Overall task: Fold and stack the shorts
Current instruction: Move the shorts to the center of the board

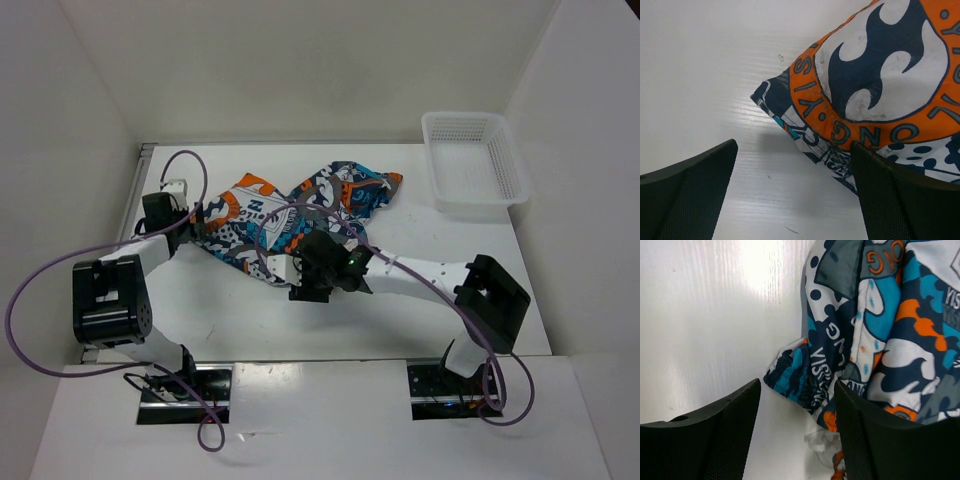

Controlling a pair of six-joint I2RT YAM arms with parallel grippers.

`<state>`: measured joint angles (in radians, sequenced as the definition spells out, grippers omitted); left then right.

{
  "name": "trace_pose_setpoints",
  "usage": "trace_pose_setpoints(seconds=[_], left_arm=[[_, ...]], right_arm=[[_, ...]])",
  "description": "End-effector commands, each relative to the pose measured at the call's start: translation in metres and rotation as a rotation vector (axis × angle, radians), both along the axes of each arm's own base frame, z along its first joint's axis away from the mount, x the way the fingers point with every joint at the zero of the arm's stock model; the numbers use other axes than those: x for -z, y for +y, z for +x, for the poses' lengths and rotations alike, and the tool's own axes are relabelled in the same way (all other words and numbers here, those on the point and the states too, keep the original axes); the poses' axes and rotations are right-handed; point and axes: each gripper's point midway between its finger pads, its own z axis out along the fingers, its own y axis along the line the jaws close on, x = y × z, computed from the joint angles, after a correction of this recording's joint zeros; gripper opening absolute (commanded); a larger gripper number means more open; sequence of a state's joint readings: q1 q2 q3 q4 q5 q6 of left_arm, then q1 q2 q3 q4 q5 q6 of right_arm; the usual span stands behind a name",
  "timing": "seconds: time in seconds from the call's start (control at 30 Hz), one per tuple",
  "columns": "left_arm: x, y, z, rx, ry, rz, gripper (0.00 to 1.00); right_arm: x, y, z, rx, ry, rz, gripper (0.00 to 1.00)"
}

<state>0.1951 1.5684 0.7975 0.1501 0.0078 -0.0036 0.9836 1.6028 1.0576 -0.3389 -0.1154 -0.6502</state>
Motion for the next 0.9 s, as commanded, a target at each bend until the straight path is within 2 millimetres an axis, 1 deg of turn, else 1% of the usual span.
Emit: trace_pose_setpoints(seconds=[0.0, 0.03, 0.07, 0.1, 0.13, 0.17, 0.2, 0.27, 0.3, 0.33, 0.37, 0.4, 0.43, 0.47, 0.5, 0.53, 0.57, 0.6, 0.63, 0.67, 0.7, 0.73, 0.77, 0.8, 0.83, 0.87], left_arm=[[-0.013, 0.009, 0.018, -0.015, -0.092, 0.030, 1.00], [-0.011, 0.009, 0.017, -0.015, -0.092, 0.030, 1.00], [-0.008, 0.009, 0.018, -0.015, -0.091, 0.030, 1.00], [-0.004, 0.008, 0.015, -0.015, -0.080, 0.028, 1.00], [0.001, 0.012, 0.014, -0.024, -0.070, 0.026, 1.00], [0.001, 0.010, 0.014, -0.014, -0.071, 0.019, 1.00], [0.005, 0.010, 0.014, -0.014, -0.061, 0.016, 1.00], [0.008, 0.001, 0.012, 0.025, -0.058, -0.015, 1.00], [0.012, -0.002, 0.012, 0.033, -0.049, -0.024, 1.00], [0.020, -0.004, 0.008, 0.040, -0.030, -0.034, 1.00], [0.020, -0.004, 0.008, 0.040, -0.030, -0.034, 1.00], [0.028, -0.005, 0.004, 0.039, -0.011, -0.038, 1.00], [0.026, -0.004, 0.006, 0.040, -0.023, -0.036, 1.00], [0.026, -0.004, 0.006, 0.040, -0.023, -0.036, 0.96], [0.031, -0.007, 0.003, 0.046, -0.005, -0.046, 0.95], [0.027, -0.006, 0.007, 0.047, -0.015, -0.043, 0.93], [0.028, -0.006, 0.005, 0.046, -0.006, -0.045, 0.91], [0.028, -0.008, 0.006, 0.054, -0.007, -0.051, 0.85], [0.028, -0.008, 0.006, 0.054, -0.007, -0.051, 0.80], [0.025, -0.007, 0.009, 0.054, -0.016, -0.049, 0.75], [0.026, -0.008, 0.007, 0.054, -0.007, -0.051, 0.70], [0.026, -0.008, 0.007, 0.054, -0.007, -0.051, 0.59], [0.026, -0.008, 0.007, 0.054, -0.007, -0.051, 0.53], [0.026, -0.009, 0.007, 0.061, -0.008, -0.057, 0.48], [0.026, -0.009, 0.007, 0.061, -0.008, -0.057, 0.39], [0.026, -0.009, 0.007, 0.061, -0.008, -0.057, 0.35]], right_arm=[[0.009, 0.013, 0.014, 0.026, -0.048, 0.043, 0.65], [0.013, 0.013, 0.017, 0.034, -0.054, 0.035, 0.65], [0.021, 0.014, 0.017, 0.045, -0.040, 0.029, 0.65], [0.024, 0.015, 0.018, 0.052, -0.035, 0.033, 0.65], [0.029, 0.016, 0.016, 0.045, -0.022, 0.027, 0.65], [0.034, 0.019, 0.015, 0.046, -0.003, 0.025, 0.65], [0.033, 0.023, 0.017, 0.056, 0.003, 0.032, 0.64], [0.037, 0.025, 0.017, 0.051, 0.014, 0.028, 0.63], [0.043, 0.024, 0.016, 0.058, 0.028, 0.018, 0.63], [0.039, 0.027, 0.018, 0.058, 0.022, 0.027, 0.63], [0.044, 0.027, 0.018, 0.058, 0.028, 0.018, 0.63], [0.048, 0.026, 0.017, 0.058, 0.033, 0.010, 0.63], [0.048, 0.026, 0.017, 0.058, 0.033, 0.010, 0.63], [0.052, 0.026, 0.016, 0.065, 0.043, 0.005, 0.63], [0.052, 0.025, 0.018, 0.071, 0.037, 0.001, 0.62], [0.056, 0.022, 0.021, 0.080, 0.042, -0.008, 0.62], [0.056, 0.022, 0.021, 0.080, 0.043, -0.008, 0.61], [0.056, 0.021, 0.022, 0.086, 0.036, -0.012, 0.61], [0.056, 0.021, 0.022, 0.086, 0.036, -0.012, 0.57], [0.058, 0.020, 0.021, 0.086, 0.036, -0.012, 0.55], [0.058, 0.019, 0.023, 0.094, 0.028, -0.017, 0.54], [0.058, 0.019, 0.023, 0.094, 0.028, -0.017, 0.49], [0.062, 0.016, 0.021, 0.094, 0.034, -0.026, 0.45], [0.061, 0.015, 0.021, 0.087, 0.029, -0.028, 0.40], [0.061, 0.010, 0.024, 0.102, 0.023, -0.032, 0.29], [0.061, 0.010, 0.024, 0.102, 0.023, -0.032, 0.22]])
